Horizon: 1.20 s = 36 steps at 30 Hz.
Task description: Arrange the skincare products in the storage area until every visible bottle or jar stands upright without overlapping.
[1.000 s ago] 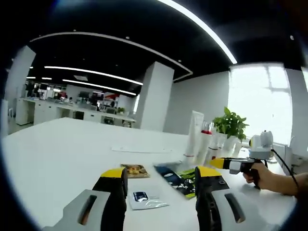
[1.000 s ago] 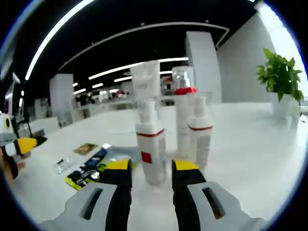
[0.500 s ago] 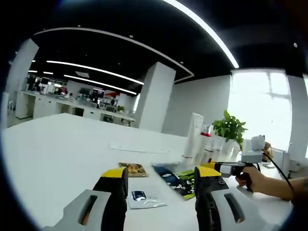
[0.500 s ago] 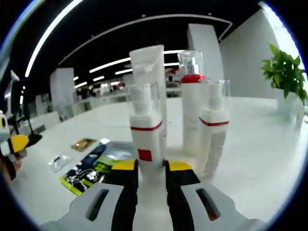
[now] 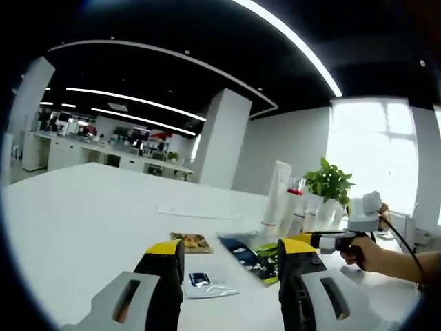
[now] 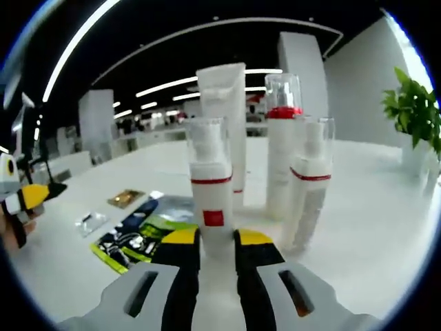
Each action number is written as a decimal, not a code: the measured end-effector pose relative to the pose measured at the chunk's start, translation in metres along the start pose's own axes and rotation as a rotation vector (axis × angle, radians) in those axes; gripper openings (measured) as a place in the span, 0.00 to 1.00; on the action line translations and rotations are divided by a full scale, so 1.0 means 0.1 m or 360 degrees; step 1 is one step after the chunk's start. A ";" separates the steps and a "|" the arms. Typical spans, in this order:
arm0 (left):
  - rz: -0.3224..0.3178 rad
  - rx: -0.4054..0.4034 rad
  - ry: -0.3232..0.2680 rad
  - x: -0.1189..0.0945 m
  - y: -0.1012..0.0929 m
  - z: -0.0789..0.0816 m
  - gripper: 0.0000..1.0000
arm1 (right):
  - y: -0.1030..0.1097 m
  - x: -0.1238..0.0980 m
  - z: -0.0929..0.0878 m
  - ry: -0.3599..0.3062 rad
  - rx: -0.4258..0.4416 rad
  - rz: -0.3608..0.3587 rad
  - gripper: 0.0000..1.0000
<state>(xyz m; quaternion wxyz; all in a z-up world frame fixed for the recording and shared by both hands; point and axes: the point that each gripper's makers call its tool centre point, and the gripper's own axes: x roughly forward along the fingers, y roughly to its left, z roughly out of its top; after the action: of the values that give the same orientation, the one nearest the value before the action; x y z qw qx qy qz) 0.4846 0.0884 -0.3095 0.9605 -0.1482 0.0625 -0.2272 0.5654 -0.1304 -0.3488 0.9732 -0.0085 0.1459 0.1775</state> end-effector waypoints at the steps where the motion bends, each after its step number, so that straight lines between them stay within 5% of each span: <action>1: 0.0002 -0.0002 -0.0002 0.00 0.00 0.00 0.56 | 0.00 0.00 0.00 -0.0001 0.0008 0.0007 0.22; 8: 0.0012 -0.0009 -0.0008 -0.01 0.03 0.01 0.55 | 0.06 -0.06 0.04 -0.0009 0.0055 0.0040 0.27; 18: -0.0049 0.0051 -0.0027 -0.01 -0.09 0.03 0.61 | 0.28 -0.49 0.10 -0.0059 -0.0019 0.0173 0.40; 25: -0.0107 0.0198 0.0029 0.03 -0.21 0.01 0.84 | 0.55 -0.73 0.23 -0.0169 -0.0108 0.0323 0.62; 31: -0.0177 0.0175 -0.0072 -0.06 -0.39 0.22 1.00 | 0.80 -0.99 0.35 -0.0284 -0.0191 0.0430 0.82; 36: -0.0220 0.0209 -0.0091 -0.28 -0.60 0.40 1.00 | 0.99 -1.17 0.46 -0.0315 -0.0271 0.0509 0.94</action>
<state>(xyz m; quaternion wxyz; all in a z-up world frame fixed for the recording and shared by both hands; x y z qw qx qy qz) 0.4419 0.0608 -0.2517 0.9515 -0.0954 0.0097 -0.2923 0.4388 -0.0746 -0.2676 0.9380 -0.0500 0.0334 0.3415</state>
